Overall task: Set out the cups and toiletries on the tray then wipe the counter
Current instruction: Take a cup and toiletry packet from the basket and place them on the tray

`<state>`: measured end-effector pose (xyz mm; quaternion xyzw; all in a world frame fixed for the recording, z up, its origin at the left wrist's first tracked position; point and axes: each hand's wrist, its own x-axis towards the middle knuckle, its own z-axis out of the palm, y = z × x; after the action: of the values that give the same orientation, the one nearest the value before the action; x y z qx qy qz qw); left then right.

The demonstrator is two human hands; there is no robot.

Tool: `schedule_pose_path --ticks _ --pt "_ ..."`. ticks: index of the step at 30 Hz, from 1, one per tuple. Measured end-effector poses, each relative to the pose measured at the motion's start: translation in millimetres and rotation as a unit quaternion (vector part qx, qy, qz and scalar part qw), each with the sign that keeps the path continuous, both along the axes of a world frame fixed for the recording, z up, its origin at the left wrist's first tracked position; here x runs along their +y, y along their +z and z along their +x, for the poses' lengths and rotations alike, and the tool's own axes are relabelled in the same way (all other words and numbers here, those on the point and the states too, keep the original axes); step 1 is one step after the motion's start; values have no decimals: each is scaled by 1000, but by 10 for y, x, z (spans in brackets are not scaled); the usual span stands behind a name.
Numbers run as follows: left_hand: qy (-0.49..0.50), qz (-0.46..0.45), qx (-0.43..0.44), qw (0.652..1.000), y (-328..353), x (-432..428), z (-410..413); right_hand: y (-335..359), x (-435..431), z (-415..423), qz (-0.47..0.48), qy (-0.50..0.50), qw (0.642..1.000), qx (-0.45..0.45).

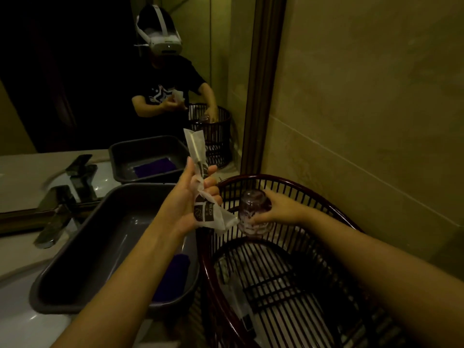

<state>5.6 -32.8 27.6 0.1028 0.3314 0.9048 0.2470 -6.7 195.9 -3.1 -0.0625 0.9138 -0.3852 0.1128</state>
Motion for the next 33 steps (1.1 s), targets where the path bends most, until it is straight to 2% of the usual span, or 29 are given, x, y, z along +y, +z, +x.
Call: schedule_pose_path --ticks 3,6,8,10,16,25,33 --pt "36 -37 92 994 199 -120 103 374 -45 208 -31 -11 996 88" --pt "150 -133 164 966 381 -296 236 701 -171 420 -51 3 985 163" --pt "237 -209 179 932 463 -389 353 885 -305 519 -62 21 977 202" --pt "319 -288 186 883 506 -478 473 1038 -497 576 -78 46 969 229" --pt "404 -379 232 800 580 -966 922 1240 -1372 637 -90 143 949 267" --pt "541 -424 154 711 375 -2153 1681 1061 -2949 889 -133 255 929 234" --pt "574 -459 60 675 75 -3363 2355 616 -4488 1351 -150 306 921 189"
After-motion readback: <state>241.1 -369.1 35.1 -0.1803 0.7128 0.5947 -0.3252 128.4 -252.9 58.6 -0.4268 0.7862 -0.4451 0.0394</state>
